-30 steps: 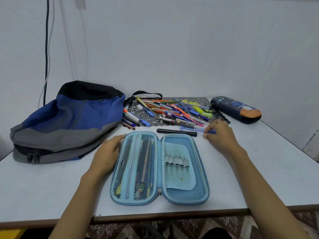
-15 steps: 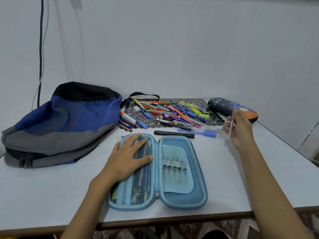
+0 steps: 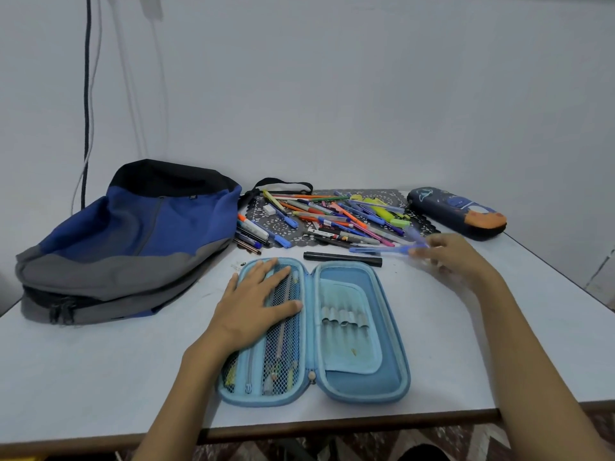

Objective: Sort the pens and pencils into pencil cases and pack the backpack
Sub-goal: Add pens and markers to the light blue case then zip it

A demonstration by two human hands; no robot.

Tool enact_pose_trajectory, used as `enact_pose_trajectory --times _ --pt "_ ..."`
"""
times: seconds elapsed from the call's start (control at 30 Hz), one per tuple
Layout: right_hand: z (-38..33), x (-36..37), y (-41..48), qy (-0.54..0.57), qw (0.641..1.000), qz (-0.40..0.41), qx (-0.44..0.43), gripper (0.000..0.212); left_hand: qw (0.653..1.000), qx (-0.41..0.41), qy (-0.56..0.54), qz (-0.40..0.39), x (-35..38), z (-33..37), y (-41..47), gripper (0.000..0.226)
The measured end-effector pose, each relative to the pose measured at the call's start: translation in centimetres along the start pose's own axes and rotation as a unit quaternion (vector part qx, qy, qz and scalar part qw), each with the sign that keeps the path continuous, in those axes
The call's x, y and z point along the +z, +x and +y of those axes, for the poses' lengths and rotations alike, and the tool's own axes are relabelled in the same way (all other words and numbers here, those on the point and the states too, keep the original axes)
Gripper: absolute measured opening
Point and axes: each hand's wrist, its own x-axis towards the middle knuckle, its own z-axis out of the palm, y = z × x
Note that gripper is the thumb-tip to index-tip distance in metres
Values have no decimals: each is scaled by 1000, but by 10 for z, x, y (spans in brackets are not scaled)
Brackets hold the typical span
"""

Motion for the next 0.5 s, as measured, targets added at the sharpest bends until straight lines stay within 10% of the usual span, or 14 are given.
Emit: enact_pose_trajectory --times 0.17,0.5 --pt "-22 -2 6 308 949 25 -58 19 1000 5 2 3 1 -1 0 101" --pt "-39 7 23 673 735 74 -23 32 1000 2 2 2 0 1 -1 101"
